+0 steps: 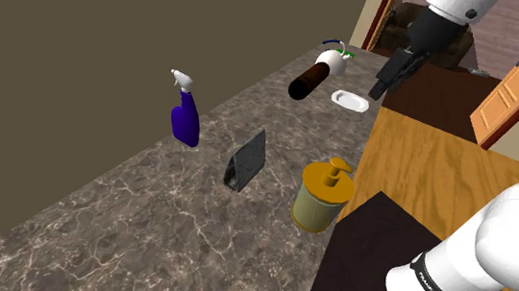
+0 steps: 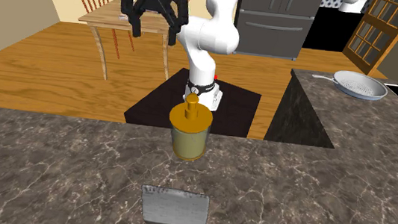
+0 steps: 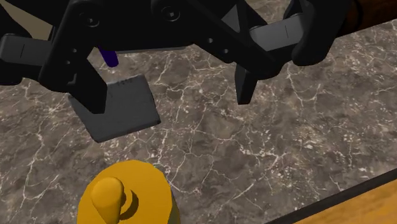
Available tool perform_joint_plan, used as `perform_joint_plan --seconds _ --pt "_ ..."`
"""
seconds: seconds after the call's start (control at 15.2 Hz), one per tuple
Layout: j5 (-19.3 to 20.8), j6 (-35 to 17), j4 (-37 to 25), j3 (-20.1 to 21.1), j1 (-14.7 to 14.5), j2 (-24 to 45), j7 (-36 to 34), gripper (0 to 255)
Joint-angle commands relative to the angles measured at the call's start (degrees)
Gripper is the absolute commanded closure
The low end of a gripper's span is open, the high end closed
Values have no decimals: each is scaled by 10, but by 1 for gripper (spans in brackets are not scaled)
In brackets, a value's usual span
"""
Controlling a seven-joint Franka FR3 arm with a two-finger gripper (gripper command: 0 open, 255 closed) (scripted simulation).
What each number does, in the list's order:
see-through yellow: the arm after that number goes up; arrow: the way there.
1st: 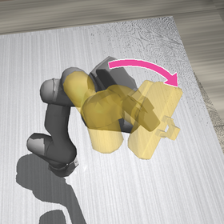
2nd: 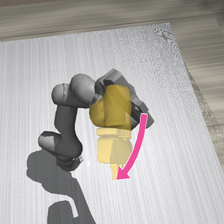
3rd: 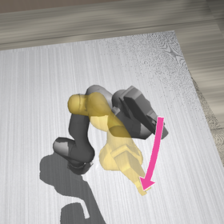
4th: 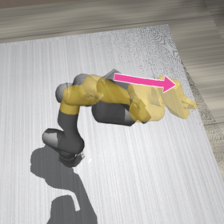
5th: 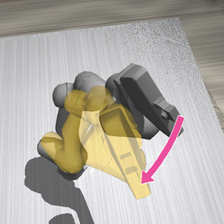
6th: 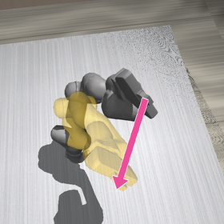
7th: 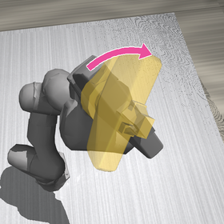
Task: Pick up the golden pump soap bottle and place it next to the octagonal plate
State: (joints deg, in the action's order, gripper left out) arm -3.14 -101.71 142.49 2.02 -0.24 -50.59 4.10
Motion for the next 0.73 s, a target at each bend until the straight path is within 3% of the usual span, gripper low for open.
perform_joint_plan --seconds 0.0,0.66 --pt "-10 -16 31 21 -6 -7 -22 0" --pt "-79 -115 155 133 -51 5 -131 0"
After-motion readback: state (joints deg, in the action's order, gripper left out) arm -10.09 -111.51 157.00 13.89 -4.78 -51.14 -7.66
